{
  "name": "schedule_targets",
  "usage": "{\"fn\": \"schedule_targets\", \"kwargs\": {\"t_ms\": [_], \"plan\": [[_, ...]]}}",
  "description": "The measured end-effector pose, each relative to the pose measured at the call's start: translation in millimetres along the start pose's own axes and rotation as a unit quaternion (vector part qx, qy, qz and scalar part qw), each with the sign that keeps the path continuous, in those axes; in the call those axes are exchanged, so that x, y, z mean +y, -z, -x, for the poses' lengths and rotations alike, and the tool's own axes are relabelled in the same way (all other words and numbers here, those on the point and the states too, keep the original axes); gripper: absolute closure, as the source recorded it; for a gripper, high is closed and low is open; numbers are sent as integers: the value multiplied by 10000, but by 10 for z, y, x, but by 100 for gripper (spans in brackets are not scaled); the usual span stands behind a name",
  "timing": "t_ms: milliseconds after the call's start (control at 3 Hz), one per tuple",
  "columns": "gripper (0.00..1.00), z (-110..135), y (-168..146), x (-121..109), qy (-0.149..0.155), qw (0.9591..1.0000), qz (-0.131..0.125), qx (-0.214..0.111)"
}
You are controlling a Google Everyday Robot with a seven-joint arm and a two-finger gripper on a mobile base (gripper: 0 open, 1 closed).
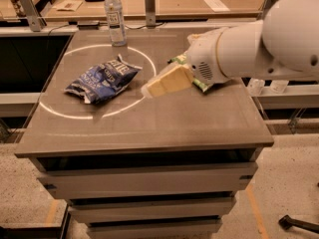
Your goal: Move blue chip bag near blue plastic bottle
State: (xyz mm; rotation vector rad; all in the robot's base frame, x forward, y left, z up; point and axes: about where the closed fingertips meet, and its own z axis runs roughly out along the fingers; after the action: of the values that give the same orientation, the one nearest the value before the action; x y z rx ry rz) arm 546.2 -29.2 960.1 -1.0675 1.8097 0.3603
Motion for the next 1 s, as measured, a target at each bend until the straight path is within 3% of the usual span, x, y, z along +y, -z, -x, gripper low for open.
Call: {"fn": "schedule_targets", "kwargs": {"t_ms": [333, 1000], "plan": [[0, 131, -261, -12, 20, 10000, -21, -18], [0, 242, -866, -38, 80, 9988, 326, -369]]}}
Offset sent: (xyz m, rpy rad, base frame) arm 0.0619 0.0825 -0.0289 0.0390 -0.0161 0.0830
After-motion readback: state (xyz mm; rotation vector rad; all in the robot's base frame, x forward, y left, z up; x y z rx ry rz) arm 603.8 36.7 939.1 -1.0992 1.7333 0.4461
